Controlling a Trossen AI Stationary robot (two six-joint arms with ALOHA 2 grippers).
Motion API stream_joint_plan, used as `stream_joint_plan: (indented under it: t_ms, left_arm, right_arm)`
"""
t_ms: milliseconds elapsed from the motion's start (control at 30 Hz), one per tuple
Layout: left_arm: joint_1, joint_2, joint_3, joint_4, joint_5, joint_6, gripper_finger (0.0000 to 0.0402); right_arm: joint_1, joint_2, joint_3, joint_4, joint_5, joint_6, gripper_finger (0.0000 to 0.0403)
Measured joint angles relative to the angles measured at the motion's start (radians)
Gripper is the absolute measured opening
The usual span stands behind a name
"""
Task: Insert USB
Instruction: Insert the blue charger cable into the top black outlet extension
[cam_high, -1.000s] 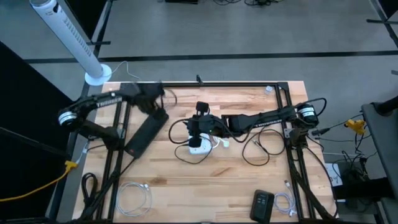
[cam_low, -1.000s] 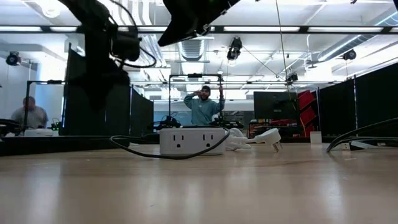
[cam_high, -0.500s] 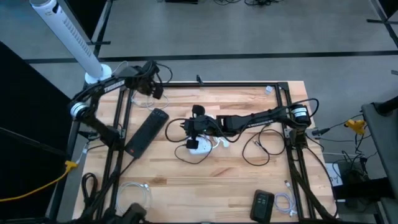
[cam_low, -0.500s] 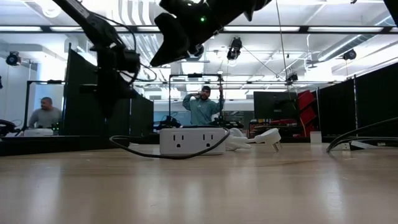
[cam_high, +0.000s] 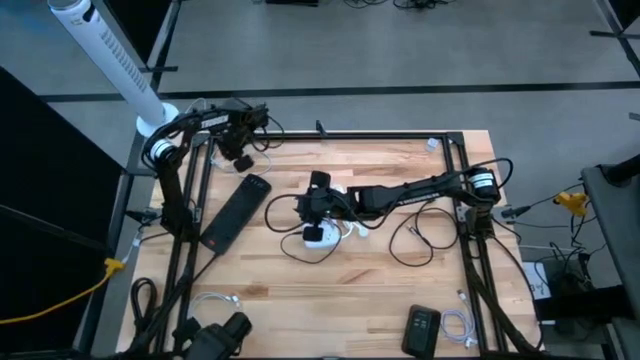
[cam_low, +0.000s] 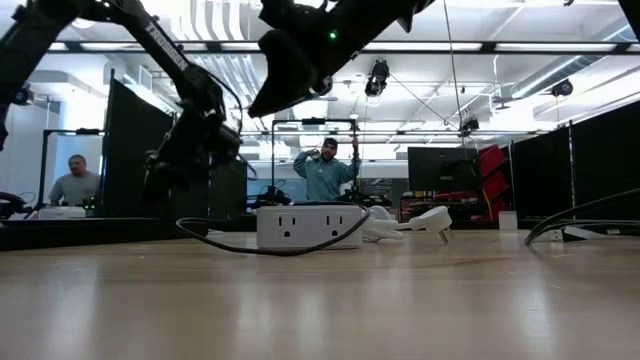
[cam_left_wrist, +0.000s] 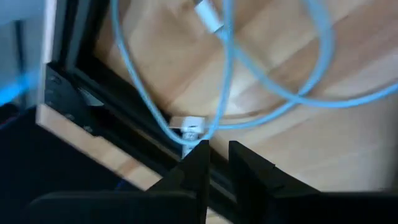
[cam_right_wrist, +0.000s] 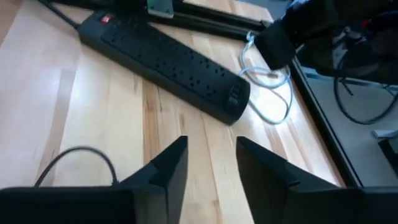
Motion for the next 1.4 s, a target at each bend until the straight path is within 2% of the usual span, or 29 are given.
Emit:
stream_joint_plan:
  t_ms: [100,333,533,733,967,1133,1233,1400]
  left_arm:
    - [0.0,0.035,-0.018,0.015,-0.039,0.021,0.0049]
    - [-0.015,0.054,-0.069,0.039,-0.041,0.045,0.0048]
    - [-0.016,0.052,-0.15,0.07,0.007,0.056,0.0056]
    - [-0.016,0.045,-0.218,0.148,-0.007,0.099,0.0074]
    - [-0.024,0.034,-0.194,0.122,-0.026,0.105,0.0112]
    - [-0.028,0.014,-0.181,0.158,-0.049,0.165,0.014]
    - [-0.028,0.014,-0.18,0.213,-0.04,0.176,0.0155]
    - [-0.026,0.01,-0.18,0.254,0.029,0.191,0.0166]
  right_arm:
    - [0.0,-0.001,0.0,-0.024,0.001,-0.002,0.0149]
    - [-0.008,-0.003,0.0,-0.047,0.053,-0.016,0.0178]
    - [-0.01,-0.003,0.0,-0.048,0.053,-0.014,0.0183]
    - [-0.011,-0.003,0.0,-0.051,0.053,0.0,0.0183]
    - [-0.011,-0.004,0.0,-0.055,0.053,0.011,0.0183]
    - [-0.013,-0.003,0.0,-0.055,0.053,0.012,0.0183]
    - [-0.013,-0.003,0.0,-0.057,0.053,0.019,0.0183]
    - [-0.013,-0.003,0.0,-0.077,0.053,0.023,0.0183]
